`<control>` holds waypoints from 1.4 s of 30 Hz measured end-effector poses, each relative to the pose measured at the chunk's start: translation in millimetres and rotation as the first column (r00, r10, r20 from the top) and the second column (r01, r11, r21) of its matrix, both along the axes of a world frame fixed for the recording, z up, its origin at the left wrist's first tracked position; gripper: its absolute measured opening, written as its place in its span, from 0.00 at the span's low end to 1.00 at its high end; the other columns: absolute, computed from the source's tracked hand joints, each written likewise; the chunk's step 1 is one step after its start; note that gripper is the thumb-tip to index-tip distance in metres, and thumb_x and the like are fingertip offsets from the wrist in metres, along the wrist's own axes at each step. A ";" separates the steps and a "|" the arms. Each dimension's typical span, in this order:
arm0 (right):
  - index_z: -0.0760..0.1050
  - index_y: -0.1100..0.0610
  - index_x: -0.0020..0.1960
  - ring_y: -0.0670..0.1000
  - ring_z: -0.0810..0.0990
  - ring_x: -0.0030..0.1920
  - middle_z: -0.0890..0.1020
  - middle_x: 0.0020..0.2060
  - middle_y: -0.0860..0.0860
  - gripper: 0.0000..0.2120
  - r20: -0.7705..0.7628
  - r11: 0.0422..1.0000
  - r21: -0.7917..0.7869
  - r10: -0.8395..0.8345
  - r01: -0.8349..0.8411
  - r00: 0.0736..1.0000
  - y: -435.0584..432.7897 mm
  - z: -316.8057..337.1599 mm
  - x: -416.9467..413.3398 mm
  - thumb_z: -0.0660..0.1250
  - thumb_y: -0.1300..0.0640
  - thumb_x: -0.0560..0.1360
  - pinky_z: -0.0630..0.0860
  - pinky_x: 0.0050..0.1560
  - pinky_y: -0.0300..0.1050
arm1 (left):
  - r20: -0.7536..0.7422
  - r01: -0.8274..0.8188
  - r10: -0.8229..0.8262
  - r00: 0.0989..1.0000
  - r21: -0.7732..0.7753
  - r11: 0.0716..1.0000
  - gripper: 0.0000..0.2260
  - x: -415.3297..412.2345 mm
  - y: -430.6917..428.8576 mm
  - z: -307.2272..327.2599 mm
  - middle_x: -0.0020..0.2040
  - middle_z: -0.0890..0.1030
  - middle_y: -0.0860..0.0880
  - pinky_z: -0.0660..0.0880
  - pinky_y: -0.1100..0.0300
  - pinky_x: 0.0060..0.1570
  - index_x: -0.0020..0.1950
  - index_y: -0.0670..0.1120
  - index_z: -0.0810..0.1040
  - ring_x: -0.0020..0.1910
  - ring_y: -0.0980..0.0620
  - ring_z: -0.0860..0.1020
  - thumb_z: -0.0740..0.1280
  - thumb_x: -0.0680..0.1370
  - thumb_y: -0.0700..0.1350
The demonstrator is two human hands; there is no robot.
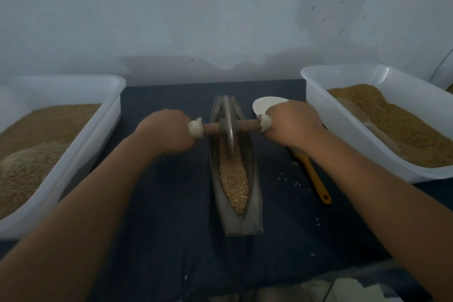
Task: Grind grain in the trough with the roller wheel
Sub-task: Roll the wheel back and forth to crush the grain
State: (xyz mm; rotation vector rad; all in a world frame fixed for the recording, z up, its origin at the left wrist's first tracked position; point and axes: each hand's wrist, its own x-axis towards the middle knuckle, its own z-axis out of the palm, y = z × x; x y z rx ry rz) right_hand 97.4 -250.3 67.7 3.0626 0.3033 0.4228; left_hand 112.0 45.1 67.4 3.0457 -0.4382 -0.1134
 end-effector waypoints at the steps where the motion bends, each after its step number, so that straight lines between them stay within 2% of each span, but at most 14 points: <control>1: 0.72 0.49 0.35 0.48 0.75 0.32 0.76 0.30 0.47 0.17 -0.060 1.000 -0.018 0.024 -0.025 0.998 -4.1 0.4 -12.1 0.61 0.40 0.77 0.74 0.33 0.47 | -0.057 0.027 -0.027 0.998 0.005 1.000 0.09 -10.7 5.1 -2.1 0.37 0.82 0.52 0.76 0.57 0.36 0.39 0.49 0.80 0.37 0.53 0.80 0.70 0.73 0.53; 6: 0.75 0.47 0.32 0.43 0.77 0.26 0.79 0.27 0.43 0.20 -0.314 0.996 0.028 0.092 -0.087 0.945 -24.6 -0.6 -62.4 0.56 0.33 0.58 0.69 0.26 0.43 | -0.141 0.137 -0.138 0.980 -0.013 0.990 0.10 -48.0 22.8 -12.6 0.29 0.80 0.56 0.68 0.64 0.28 0.32 0.51 0.77 0.28 0.61 0.78 0.67 0.64 0.57; 10: 0.75 0.49 0.34 0.49 0.78 0.32 0.78 0.29 0.46 0.16 -0.088 1.000 -0.003 0.027 -0.028 0.996 -12.9 -10.6 -20.7 0.60 0.38 0.70 0.74 0.32 0.46 | 0.012 0.077 -0.077 0.997 0.045 0.996 0.12 -10.8 7.0 -7.6 0.35 0.79 0.53 0.75 0.57 0.37 0.36 0.49 0.77 0.35 0.53 0.79 0.68 0.74 0.56; 12: 0.70 0.50 0.33 0.50 0.73 0.29 0.74 0.28 0.46 0.17 0.087 1.000 0.018 0.005 -0.007 0.996 -5.4 -12.6 4.3 0.62 0.41 0.75 0.71 0.31 0.44 | 0.140 0.002 -0.009 0.990 0.044 0.999 0.16 8.0 -1.0 -1.5 0.37 0.79 0.52 0.78 0.53 0.41 0.36 0.50 0.76 0.38 0.47 0.80 0.65 0.76 0.60; 14: 0.67 0.50 0.32 0.49 0.70 0.27 0.72 0.26 0.47 0.18 0.115 1.000 0.013 -0.008 0.006 0.993 -0.4 -10.4 15.0 0.63 0.43 0.75 0.67 0.29 0.43 | 0.216 -0.028 0.025 0.976 0.013 1.000 0.17 14.3 -5.7 1.8 0.37 0.78 0.51 0.79 0.51 0.43 0.36 0.50 0.75 0.40 0.43 0.80 0.64 0.75 0.62; 17: 0.69 0.50 0.32 0.48 0.74 0.29 0.75 0.27 0.47 0.17 0.006 1.000 0.016 0.006 -0.006 1.000 -5.6 -10.5 -2.1 0.56 0.40 0.71 0.74 0.30 0.45 | 0.114 0.026 -0.025 0.993 0.000 1.000 0.12 -4.1 -1.6 4.3 0.35 0.78 0.52 0.79 0.54 0.40 0.35 0.50 0.75 0.36 0.48 0.79 0.68 0.72 0.56; 19: 0.73 0.48 0.33 0.44 0.75 0.29 0.76 0.27 0.45 0.20 -0.090 0.999 -0.013 0.034 -0.036 0.995 -17.8 -15.4 -30.2 0.51 0.34 0.65 0.71 0.27 0.43 | 0.000 0.107 -0.107 0.994 0.017 0.994 0.10 -29.9 9.9 0.8 0.31 0.79 0.53 0.75 0.59 0.34 0.34 0.50 0.76 0.32 0.54 0.78 0.69 0.69 0.55; 22: 0.76 0.44 0.34 0.40 0.76 0.27 0.78 0.26 0.42 0.19 -0.206 0.995 -0.034 0.088 -0.098 0.975 -31.3 -20.4 -57.1 0.54 0.32 0.61 0.68 0.25 0.40 | -0.048 0.151 -0.150 0.988 0.014 0.989 0.10 -57.8 23.1 -9.9 0.29 0.79 0.56 0.68 0.65 0.26 0.32 0.51 0.77 0.27 0.59 0.77 0.66 0.64 0.58; 27: 0.71 0.49 0.33 0.47 0.74 0.28 0.75 0.27 0.46 0.18 0.037 1.000 -0.018 0.008 -0.008 0.999 -8.8 -15.0 -12.3 0.61 0.38 0.74 0.72 0.29 0.44 | 0.021 0.007 -0.006 1.000 -0.014 1.000 0.10 -9.3 5.3 -4.1 0.35 0.80 0.54 0.77 0.56 0.37 0.36 0.50 0.78 0.35 0.52 0.80 0.67 0.70 0.56; 29: 0.67 0.50 0.30 0.47 0.69 0.26 0.71 0.24 0.46 0.18 0.157 1.000 0.012 -0.010 0.008 0.987 -0.3 -9.8 8.1 0.60 0.41 0.74 0.64 0.27 0.41 | 0.104 -0.057 0.060 0.993 -0.033 0.998 0.11 10.6 -2.4 0.8 0.38 0.80 0.52 0.79 0.53 0.41 0.37 0.50 0.78 0.37 0.49 0.79 0.66 0.73 0.57; 32: 0.67 0.50 0.30 0.48 0.70 0.26 0.72 0.25 0.46 0.16 0.091 1.000 -0.016 -0.022 0.023 0.996 4.1 -0.8 11.4 0.56 0.41 0.71 0.61 0.29 0.41 | 0.058 -0.039 0.040 0.998 -0.030 0.999 0.11 12.4 -3.9 2.6 0.39 0.81 0.50 0.79 0.53 0.42 0.37 0.50 0.78 0.38 0.49 0.79 0.66 0.72 0.56; 37: 0.72 0.48 0.30 0.44 0.74 0.25 0.74 0.23 0.45 0.20 -0.090 0.992 -0.050 0.113 -0.118 0.989 -16.5 -2.9 -44.9 0.52 0.35 0.63 0.64 0.26 0.40 | -0.162 0.083 -0.088 0.983 -0.038 0.996 0.06 -51.9 21.9 -10.0 0.32 0.81 0.54 0.69 0.66 0.28 0.38 0.53 0.80 0.32 0.59 0.79 0.70 0.68 0.54; 39: 0.75 0.46 0.30 0.42 0.74 0.24 0.75 0.22 0.44 0.20 -0.176 0.993 -0.031 0.111 -0.118 0.978 -22.0 -4.2 -57.7 0.52 0.33 0.60 0.65 0.25 0.41 | -0.147 0.112 -0.120 0.982 -0.062 0.992 0.07 -68.8 27.2 -13.3 0.33 0.81 0.62 0.66 0.69 0.25 0.39 0.59 0.80 0.32 0.63 0.79 0.67 0.64 0.58; 42: 0.75 0.47 0.33 0.44 0.77 0.29 0.78 0.27 0.45 0.18 -0.184 0.998 -0.027 0.059 -0.065 0.981 -16.6 -4.7 -42.7 0.56 0.35 0.66 0.74 0.30 0.45 | -0.057 0.088 -0.088 0.994 -0.001 0.996 0.10 -46.4 19.4 -13.8 0.30 0.80 0.54 0.69 0.63 0.28 0.35 0.52 0.78 0.29 0.58 0.77 0.67 0.67 0.58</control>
